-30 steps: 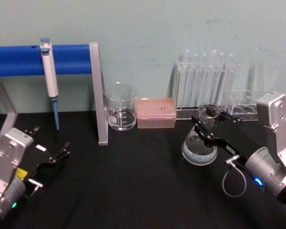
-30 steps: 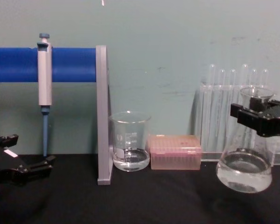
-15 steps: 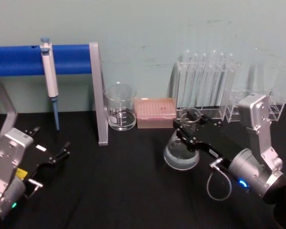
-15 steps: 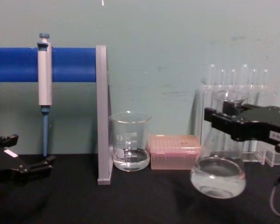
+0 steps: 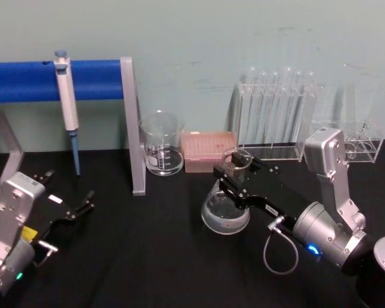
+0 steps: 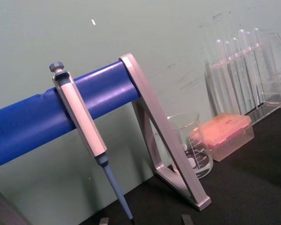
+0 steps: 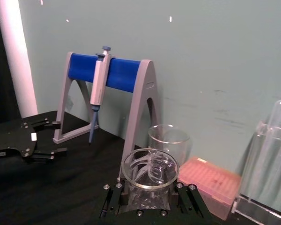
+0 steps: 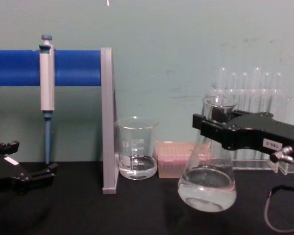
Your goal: Grasp the erlenmeyer flask with one hand, shake it three times, then place it back.
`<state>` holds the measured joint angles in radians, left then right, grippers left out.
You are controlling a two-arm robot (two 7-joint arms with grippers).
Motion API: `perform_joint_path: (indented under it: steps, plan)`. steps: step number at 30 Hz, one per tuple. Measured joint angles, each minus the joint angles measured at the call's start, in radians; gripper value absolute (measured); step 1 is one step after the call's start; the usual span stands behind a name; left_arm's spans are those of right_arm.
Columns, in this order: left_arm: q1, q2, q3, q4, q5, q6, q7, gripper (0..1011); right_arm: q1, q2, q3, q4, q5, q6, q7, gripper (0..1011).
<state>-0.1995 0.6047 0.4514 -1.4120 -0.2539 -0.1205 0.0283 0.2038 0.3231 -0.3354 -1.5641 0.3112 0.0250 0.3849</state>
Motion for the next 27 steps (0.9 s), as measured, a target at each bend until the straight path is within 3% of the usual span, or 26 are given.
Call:
perform_joint_path:
  steps: [27]
  plan:
    - [0.0, 0.0, 0.0, 0.0, 0.0, 0.0, 0.0, 1001, -0.017, 0.022, -0.052, 0.036, 0.041, 0.003, 0.023, 457]
